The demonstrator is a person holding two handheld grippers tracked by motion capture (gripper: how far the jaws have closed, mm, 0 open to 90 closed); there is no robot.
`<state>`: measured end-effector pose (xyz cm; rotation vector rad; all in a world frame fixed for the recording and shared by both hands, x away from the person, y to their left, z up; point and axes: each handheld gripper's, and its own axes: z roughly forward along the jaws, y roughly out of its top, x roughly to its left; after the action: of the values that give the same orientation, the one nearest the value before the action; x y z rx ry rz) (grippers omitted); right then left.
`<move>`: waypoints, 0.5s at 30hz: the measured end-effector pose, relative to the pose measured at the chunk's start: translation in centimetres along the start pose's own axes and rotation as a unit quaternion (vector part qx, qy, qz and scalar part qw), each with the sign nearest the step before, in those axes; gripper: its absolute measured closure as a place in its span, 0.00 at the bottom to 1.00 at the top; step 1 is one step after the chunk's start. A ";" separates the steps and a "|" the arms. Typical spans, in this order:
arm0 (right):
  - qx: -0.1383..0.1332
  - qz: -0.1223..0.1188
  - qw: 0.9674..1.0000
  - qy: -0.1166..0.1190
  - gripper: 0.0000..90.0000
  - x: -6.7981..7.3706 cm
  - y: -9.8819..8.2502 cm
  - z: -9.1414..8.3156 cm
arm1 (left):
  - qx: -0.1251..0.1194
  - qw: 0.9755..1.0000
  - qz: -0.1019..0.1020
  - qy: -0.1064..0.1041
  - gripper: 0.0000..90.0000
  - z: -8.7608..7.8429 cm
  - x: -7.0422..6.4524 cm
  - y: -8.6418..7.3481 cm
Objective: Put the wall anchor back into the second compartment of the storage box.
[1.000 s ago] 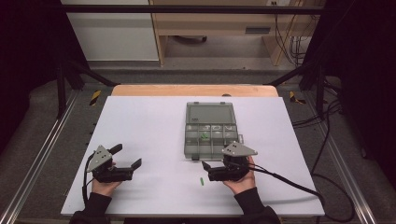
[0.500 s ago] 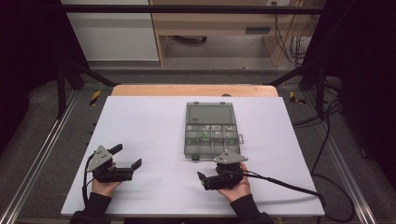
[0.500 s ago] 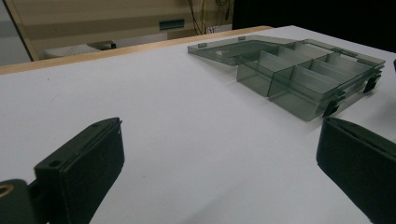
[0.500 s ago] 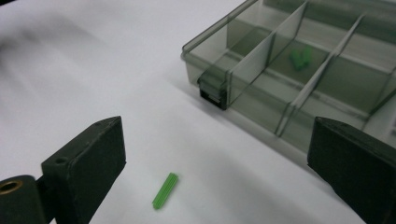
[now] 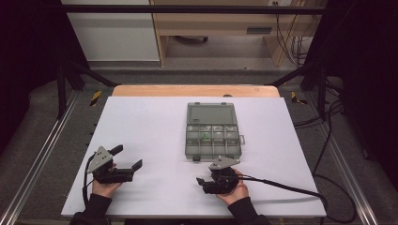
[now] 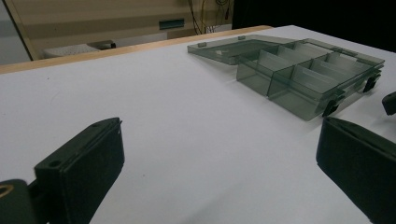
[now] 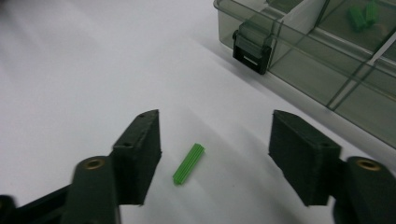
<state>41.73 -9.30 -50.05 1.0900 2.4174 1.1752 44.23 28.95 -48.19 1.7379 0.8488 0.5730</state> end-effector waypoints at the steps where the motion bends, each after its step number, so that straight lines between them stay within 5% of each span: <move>1: 0.001 -0.001 1.000 0.001 0.46 0.0 0.0 0.0 | 0.000 1.000 0.000 0.000 0.01 0.0 0.0 0.0; 15: 0.029 -0.011 0.999 0.020 0.76 0.1 -0.3 0.4 | 0.001 1.000 0.000 0.000 0.01 0.0 0.0 0.0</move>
<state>41.68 -9.12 -50.48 1.0631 2.5009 1.1375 44.22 28.98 -48.19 1.7387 0.8496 0.5727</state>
